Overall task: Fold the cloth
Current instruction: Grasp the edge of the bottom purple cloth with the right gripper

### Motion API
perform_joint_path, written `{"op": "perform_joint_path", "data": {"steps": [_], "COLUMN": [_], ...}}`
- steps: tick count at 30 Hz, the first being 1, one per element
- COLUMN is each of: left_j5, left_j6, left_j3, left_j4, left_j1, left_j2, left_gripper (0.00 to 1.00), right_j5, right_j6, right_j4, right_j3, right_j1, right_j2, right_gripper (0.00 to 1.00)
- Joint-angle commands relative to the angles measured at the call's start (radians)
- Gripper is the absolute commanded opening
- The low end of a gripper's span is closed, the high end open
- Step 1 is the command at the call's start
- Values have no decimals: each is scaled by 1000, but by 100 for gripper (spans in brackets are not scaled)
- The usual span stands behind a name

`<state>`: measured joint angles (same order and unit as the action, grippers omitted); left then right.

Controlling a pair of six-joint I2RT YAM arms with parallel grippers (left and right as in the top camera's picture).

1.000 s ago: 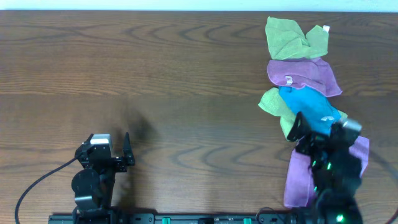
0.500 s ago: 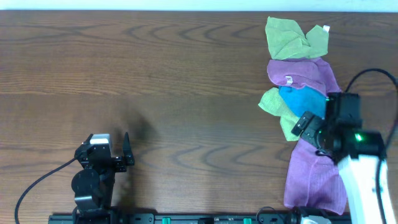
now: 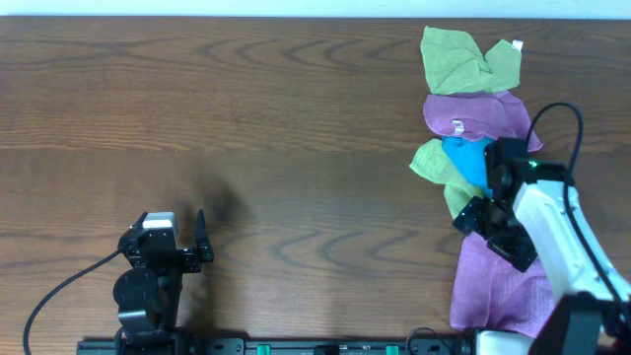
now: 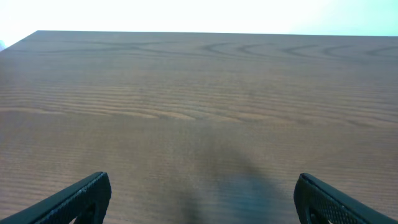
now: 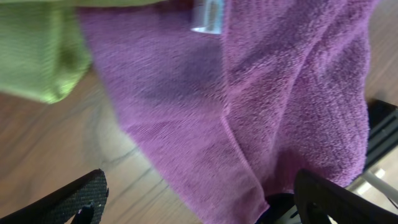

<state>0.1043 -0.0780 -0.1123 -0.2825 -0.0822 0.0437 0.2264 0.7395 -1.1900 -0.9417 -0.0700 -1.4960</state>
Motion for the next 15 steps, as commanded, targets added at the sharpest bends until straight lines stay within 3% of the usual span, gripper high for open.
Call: {"op": "perform_joint_path", "data": {"steps": [1, 7, 15], "left_j5": [-7, -7, -7], "left_j6": [7, 7, 7], "left_j3": [23, 23, 23], "left_j4": [-11, -11, -11], "left_j1": [4, 4, 4], "left_j2": [-5, -5, -5], "left_gripper": [95, 95, 96], "right_j5": [74, 74, 9], "right_j6": [50, 45, -72], "right_j4": [-1, 71, 308], "right_j3": [-5, 37, 121], "right_j1": [-29, -79, -85], "right_j2": [-51, -94, -94], "right_gripper": [95, 95, 88]}}
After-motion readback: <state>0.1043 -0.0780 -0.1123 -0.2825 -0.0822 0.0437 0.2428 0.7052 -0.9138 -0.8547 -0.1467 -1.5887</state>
